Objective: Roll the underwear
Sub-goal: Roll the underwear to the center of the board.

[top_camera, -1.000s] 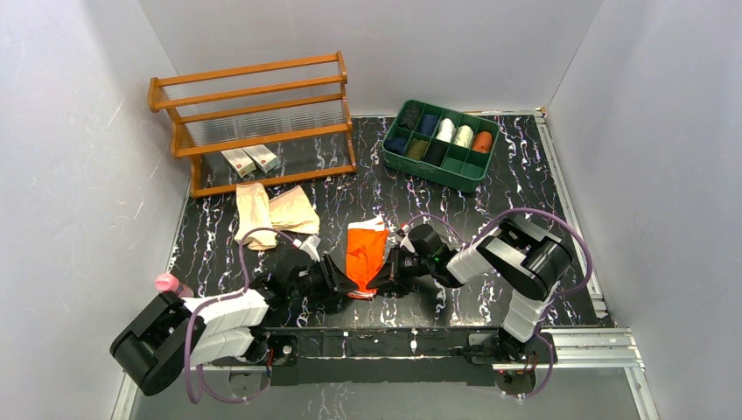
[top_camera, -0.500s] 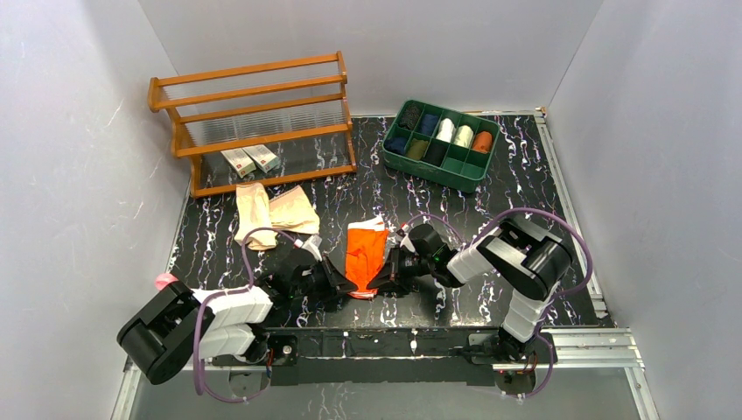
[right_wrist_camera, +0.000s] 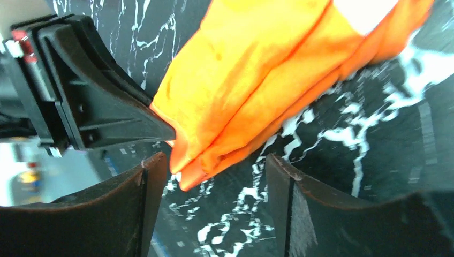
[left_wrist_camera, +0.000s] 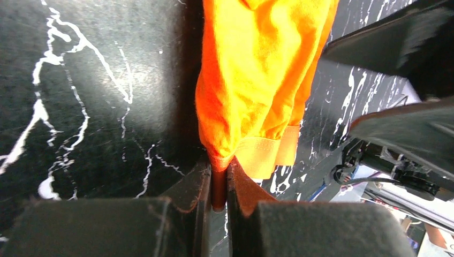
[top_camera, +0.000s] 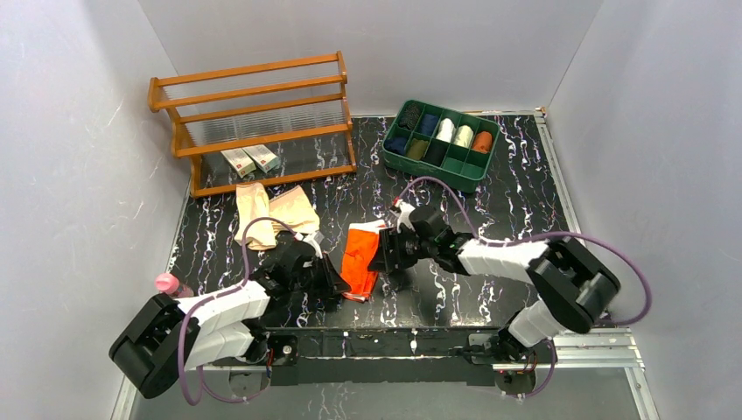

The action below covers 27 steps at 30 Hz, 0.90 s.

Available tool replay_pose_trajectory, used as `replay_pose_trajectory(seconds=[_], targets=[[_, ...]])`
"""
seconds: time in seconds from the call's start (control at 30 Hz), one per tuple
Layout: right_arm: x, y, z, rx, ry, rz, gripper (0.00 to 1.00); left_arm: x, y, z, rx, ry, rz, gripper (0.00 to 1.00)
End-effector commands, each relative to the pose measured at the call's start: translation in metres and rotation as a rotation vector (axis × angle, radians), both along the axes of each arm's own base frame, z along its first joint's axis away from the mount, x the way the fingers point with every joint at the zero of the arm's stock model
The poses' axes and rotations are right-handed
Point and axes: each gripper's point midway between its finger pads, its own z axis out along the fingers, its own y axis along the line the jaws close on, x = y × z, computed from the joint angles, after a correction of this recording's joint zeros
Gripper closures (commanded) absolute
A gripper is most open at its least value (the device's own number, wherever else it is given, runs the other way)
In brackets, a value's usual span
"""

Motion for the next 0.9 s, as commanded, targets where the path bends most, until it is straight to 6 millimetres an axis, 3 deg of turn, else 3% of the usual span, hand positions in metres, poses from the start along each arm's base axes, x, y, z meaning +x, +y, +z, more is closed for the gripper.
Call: replay_pose_trajectory(seconds=[0.0,0.1,0.17,0.3,0.47,0.87], targets=[[0.025,-0.015,0.036,-0.028,-0.554,0.159,0.22,-0.020,0.029,-0.021,0.141,0.083,-0.051,1.00],[0.023,-0.013,0.080,0.056,-1.010,0.234,0.08,-0.020,0.032,-0.018,0.143,0.100,-0.058,1.00],[0.011,-0.014,0.088,0.068,-1.219,0.361,0.03,-0.019,0.033,-0.017,0.135,0.113,-0.062,1.00],[-0.009,-0.004,0.065,-0.027,-1.392,0.674,0.12,-0.019,0.028,-0.016,0.082,0.156,-0.075,1.00],[-0.037,0.012,0.048,-0.117,-1.630,0.921,0.24,-0.018,0.023,-0.011,0.053,0.186,-0.095,1.00],[-0.050,0.028,0.007,-0.227,-1.746,1.082,0.33,-0.017,0.024,-0.015,0.046,0.248,-0.073,1.00]])
